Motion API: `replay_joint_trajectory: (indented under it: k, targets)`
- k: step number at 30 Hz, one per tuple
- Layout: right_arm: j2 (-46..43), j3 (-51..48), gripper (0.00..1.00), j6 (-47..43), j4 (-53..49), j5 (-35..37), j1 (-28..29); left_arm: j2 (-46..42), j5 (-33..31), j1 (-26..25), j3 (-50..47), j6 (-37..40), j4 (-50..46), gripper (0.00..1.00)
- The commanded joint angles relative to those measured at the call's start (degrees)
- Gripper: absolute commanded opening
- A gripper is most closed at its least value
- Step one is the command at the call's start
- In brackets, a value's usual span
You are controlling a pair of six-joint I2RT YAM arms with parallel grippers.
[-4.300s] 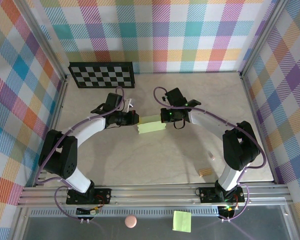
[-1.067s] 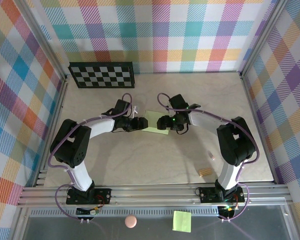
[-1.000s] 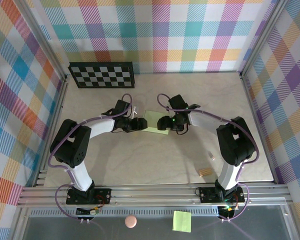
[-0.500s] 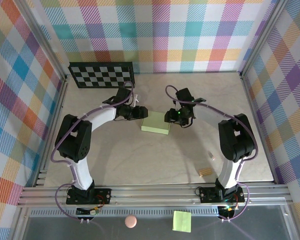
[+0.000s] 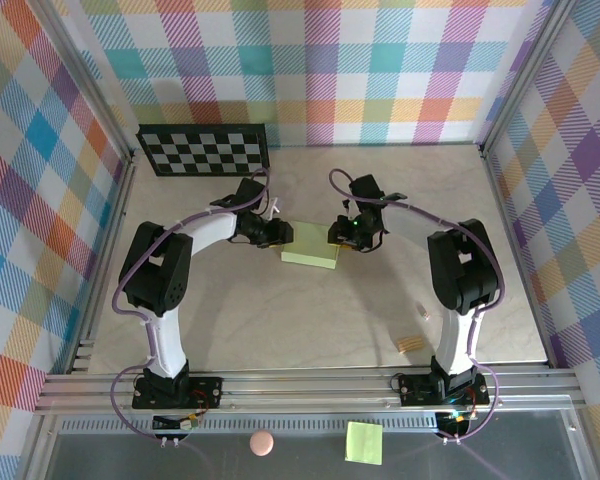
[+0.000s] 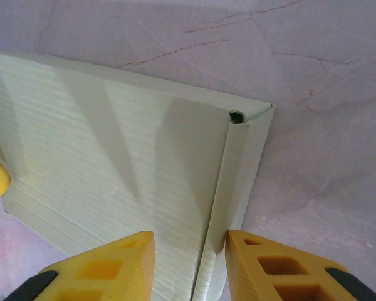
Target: Fold the paper box
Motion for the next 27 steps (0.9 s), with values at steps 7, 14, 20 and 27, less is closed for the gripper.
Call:
replay_joint_trajectory:
  k: [7,14,20,27]
  targets:
    - [8.7,14.1,0.34,3.7,1.8,-6.6,6.1,-4.8,-0.4,5.8,-3.6,-0.6,0.3,0.38]
    - [20.3,30.2,0.34,8.6,4.1,-8.6,13.2,-8.3,-1.6,16.1,-8.1,-0.2,1.4,0.39]
    - [32.0,47.3,0.36,11.5,6.1,-10.1,18.7,-8.1,-0.4,24.6,-8.3,-0.2,2.9,0.39]
    - [45.1,67.1,0.38,14.2,10.0,-10.0,21.5,-3.2,1.8,31.6,-3.3,-0.6,5.8,0.39]
